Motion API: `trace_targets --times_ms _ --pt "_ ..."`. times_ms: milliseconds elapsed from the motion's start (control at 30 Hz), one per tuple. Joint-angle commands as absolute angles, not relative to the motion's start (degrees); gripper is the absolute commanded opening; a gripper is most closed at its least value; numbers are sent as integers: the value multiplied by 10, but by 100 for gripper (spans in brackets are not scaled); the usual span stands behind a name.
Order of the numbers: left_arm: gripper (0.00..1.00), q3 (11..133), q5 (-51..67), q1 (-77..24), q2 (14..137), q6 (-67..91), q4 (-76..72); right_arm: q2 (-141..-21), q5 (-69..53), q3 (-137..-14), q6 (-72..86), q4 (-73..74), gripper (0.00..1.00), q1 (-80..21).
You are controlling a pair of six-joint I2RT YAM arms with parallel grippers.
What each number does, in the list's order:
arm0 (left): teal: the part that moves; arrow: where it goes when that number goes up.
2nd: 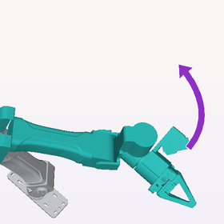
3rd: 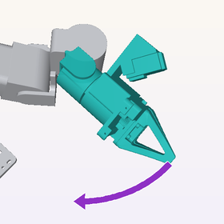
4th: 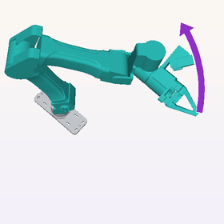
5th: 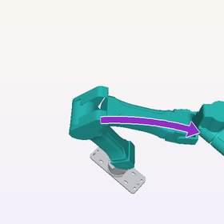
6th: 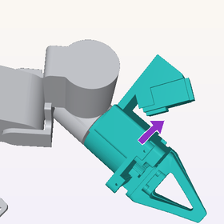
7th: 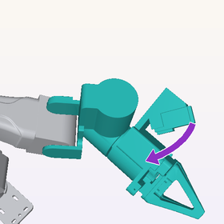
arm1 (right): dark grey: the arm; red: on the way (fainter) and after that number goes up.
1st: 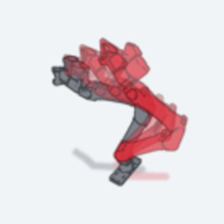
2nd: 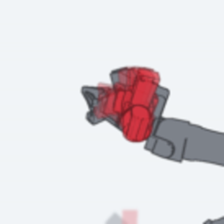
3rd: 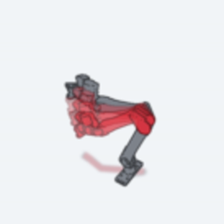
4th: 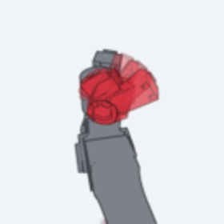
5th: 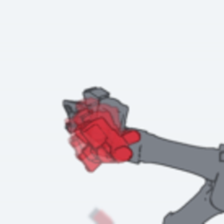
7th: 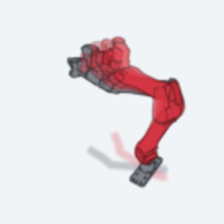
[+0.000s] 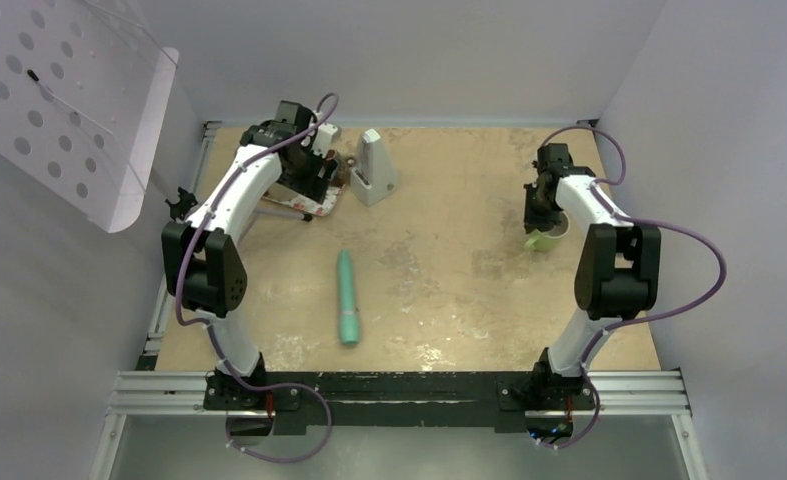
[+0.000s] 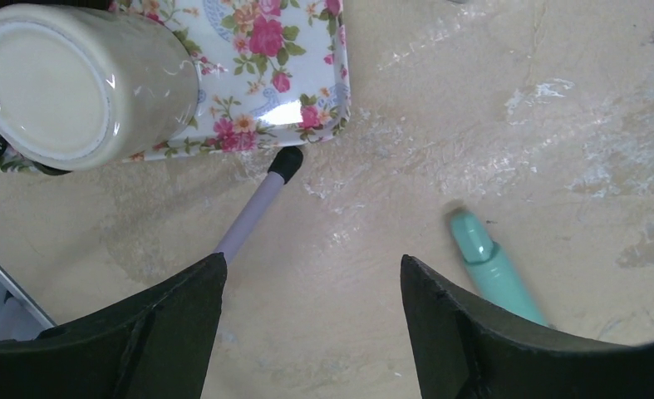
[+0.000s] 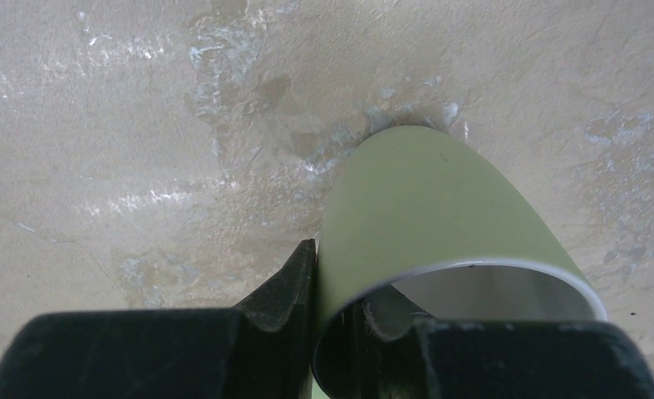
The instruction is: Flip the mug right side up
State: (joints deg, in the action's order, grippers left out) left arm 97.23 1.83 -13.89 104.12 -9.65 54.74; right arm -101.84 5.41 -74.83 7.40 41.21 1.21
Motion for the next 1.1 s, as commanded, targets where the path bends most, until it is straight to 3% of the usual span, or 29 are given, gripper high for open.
trace_targets --times_ms 0,133,300,333,367,567,767,1067 --pt "80 1025 2 -134 1066 -120 529 -1001 58 -750 56 383 22 19" --pt "78 1047 22 -134 1091 -102 481 -990 62 -757 56 390 46 19" --pt "80 1119 47 -134 1156 -48 421 -955 69 -766 66 396 57 18" --pt "81 1145 39 -134 1174 -30 412 -949 69 -767 67 396 69 19" --pt "82 1164 24 -134 1192 -10 406 -942 66 -768 70 396 72 19" --pt "79 1223 -64 -132 1277 102 397 -902 66 -747 78 396 73 18" --pt "72 1227 -55 -132 1306 145 371 -853 61 -722 77 396 72 18" --pt "71 1249 -86 -131 1347 169 366 -817 70 -713 69 411 72 18"
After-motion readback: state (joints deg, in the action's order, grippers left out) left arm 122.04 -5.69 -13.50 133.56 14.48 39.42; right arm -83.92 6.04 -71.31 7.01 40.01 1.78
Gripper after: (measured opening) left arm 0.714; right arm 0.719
